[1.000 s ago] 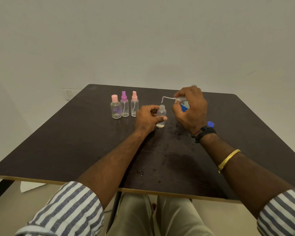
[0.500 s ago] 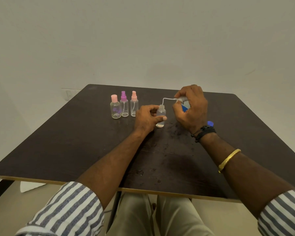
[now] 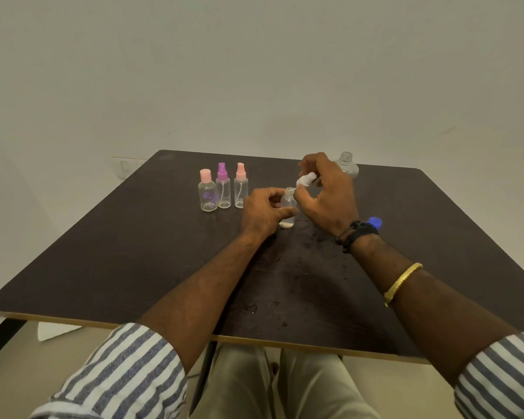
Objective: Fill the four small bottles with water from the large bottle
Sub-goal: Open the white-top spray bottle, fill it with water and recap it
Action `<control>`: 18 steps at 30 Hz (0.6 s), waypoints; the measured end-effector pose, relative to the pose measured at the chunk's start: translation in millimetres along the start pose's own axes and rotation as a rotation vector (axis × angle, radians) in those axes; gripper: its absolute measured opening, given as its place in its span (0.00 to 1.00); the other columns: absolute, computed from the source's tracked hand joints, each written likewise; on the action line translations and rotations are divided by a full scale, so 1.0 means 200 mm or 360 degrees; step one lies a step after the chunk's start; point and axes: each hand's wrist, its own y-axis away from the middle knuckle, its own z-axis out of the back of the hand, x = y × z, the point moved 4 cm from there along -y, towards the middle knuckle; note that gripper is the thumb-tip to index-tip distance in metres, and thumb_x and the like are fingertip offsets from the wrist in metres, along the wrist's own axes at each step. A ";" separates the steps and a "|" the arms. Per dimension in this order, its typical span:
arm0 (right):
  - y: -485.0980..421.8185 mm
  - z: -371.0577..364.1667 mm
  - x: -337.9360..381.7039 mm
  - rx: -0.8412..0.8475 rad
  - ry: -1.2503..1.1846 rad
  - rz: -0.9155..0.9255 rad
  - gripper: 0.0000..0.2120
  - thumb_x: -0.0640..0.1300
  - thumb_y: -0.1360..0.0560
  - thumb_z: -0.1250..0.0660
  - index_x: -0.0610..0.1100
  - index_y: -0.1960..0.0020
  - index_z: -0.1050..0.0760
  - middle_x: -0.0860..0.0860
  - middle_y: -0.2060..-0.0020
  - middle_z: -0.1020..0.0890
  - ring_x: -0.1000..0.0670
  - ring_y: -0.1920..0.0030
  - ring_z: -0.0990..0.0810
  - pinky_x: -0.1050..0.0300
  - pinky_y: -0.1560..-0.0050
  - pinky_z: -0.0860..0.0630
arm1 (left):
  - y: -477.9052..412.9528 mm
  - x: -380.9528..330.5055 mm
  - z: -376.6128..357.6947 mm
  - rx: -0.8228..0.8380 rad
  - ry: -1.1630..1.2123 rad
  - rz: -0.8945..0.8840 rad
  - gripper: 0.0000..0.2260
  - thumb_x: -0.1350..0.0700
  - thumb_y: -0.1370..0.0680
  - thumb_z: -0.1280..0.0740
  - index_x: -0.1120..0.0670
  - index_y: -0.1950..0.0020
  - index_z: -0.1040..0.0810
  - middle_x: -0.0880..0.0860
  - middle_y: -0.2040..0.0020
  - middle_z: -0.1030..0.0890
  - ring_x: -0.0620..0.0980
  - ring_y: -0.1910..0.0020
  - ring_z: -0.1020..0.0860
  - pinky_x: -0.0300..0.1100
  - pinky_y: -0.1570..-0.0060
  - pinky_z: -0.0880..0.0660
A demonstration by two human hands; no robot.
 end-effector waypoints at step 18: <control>-0.07 -0.14 -0.13 0.0509 0.0317 -0.0181 0.09 0.52 0.24 0.29 0.46 0.51 0.21 0.50 0.62 0.18 0.49 0.61 0.21 0.48 0.57 0.22 | -0.01 0.01 -0.01 -0.0023 -0.0005 -0.0018 0.17 0.57 0.31 0.19 0.55 0.43 0.15 0.49 0.55 0.14 0.45 0.58 0.16 0.45 0.53 0.16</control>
